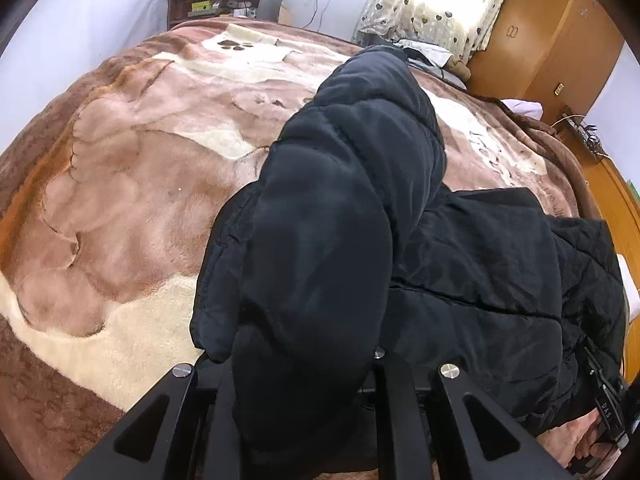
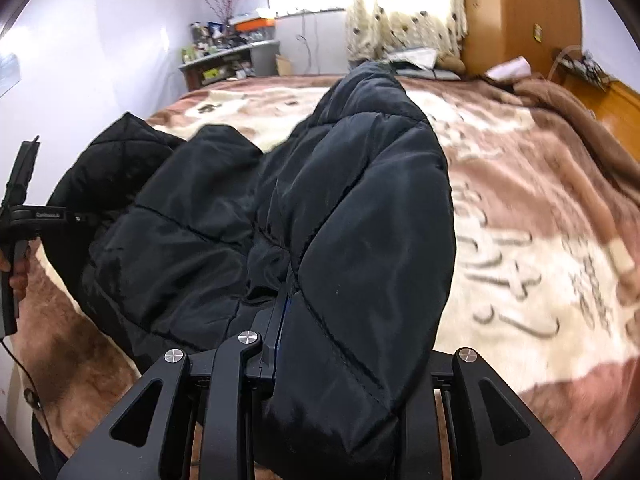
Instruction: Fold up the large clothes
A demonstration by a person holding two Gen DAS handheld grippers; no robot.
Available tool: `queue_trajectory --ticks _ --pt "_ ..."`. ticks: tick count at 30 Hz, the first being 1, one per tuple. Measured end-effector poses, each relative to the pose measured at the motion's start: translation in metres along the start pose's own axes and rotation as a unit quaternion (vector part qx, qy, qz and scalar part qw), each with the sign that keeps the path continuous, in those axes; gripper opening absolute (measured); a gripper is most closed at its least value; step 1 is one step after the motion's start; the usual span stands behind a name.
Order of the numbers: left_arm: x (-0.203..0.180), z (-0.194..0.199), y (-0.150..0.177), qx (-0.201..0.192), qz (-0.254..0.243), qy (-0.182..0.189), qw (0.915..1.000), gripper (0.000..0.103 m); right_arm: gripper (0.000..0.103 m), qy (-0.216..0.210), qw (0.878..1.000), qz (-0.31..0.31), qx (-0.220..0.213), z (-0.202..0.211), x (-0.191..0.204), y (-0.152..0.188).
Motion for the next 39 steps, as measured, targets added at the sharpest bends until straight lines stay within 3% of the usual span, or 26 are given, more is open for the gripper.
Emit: queue_trajectory --ticks 10,25,30,35,39 --pt "0.011 -0.029 0.002 0.025 0.013 -0.005 0.9996 0.022 0.035 0.022 0.999 -0.033 0.033 -0.019 -0.020 0.019" --pt "0.019 -0.035 0.004 0.040 0.012 -0.024 0.9988 0.049 0.055 0.032 0.995 -0.070 0.060 -0.020 -0.036 0.031" --pt "0.023 -0.018 0.010 0.036 0.025 -0.035 0.9984 0.062 0.060 0.047 0.996 -0.059 0.047 0.000 -0.031 0.028" --pt "0.025 0.019 0.017 0.004 0.027 -0.047 0.9985 0.080 0.073 0.075 0.996 -0.052 0.023 0.025 -0.027 0.032" --pt "0.019 0.049 0.025 -0.019 0.024 -0.041 0.9987 0.081 0.076 0.093 0.994 -0.056 -0.002 0.049 -0.025 0.033"
Point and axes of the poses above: each gripper's, at about its wrist camera, not at the fingertips, and z roughly against the way its jaws point, x to its left, y to its underside, the point moved 4 cm from there along -z, roughly the way its jaws point, and after that the axes turned 12 degrees about -z, right-handed, at the moved point
